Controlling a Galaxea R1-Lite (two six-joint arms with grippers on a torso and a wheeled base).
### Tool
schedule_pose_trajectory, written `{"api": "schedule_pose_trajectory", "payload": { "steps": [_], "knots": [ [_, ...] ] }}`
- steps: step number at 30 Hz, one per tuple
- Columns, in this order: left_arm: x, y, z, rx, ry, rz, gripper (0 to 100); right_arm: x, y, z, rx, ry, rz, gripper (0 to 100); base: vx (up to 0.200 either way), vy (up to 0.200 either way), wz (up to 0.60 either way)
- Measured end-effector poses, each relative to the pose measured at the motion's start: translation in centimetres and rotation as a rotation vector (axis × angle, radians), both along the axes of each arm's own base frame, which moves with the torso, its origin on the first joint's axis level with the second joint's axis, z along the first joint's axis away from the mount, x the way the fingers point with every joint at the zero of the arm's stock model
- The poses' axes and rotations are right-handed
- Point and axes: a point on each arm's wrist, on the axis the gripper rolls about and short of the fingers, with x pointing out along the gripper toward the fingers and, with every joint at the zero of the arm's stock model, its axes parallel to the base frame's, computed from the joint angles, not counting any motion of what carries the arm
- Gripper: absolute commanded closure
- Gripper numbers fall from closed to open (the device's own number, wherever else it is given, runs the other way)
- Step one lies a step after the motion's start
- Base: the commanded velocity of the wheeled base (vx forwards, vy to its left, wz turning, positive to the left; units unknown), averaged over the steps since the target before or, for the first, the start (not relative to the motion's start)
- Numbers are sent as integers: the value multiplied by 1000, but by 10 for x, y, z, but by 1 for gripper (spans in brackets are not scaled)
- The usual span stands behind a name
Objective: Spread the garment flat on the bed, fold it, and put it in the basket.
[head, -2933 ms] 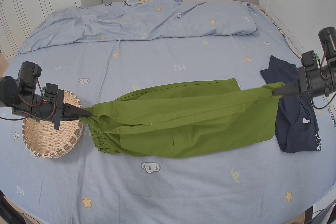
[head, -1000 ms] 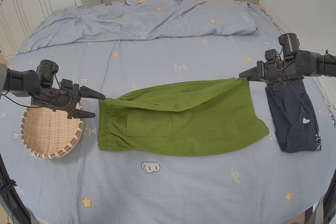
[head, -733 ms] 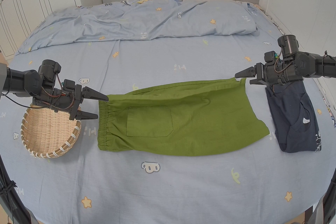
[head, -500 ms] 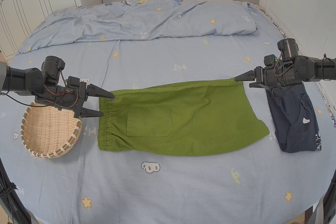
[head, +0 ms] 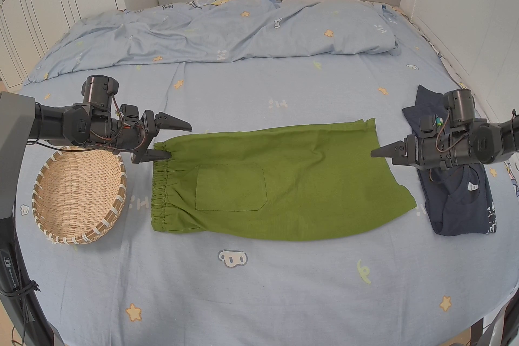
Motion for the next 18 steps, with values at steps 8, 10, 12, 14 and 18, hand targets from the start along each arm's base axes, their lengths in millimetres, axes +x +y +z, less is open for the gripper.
{"api": "schedule_pose_trajectory", "payload": {
  "steps": [8,10,12,14,18],
  "knots": [
    [25,0,-3,-19,-55,197,0,-42,-2,0,42,-61,16,0,0,0,0],
    [27,0,-4,-30,-57,222,0,-50,-3,3,50,-70,15,0,0,0,0],
    [27,0,-8,-31,-46,224,0,-55,-4,6,53,-76,12,0,0,0,0],
    [24,-2,-11,-31,-34,218,0,-58,-6,9,54,-83,8,0,0,0,0],
    [6,-4,-13,-31,-9,185,0,-62,-8,13,56,-97,2,0,0,0,0]
  ]
}}
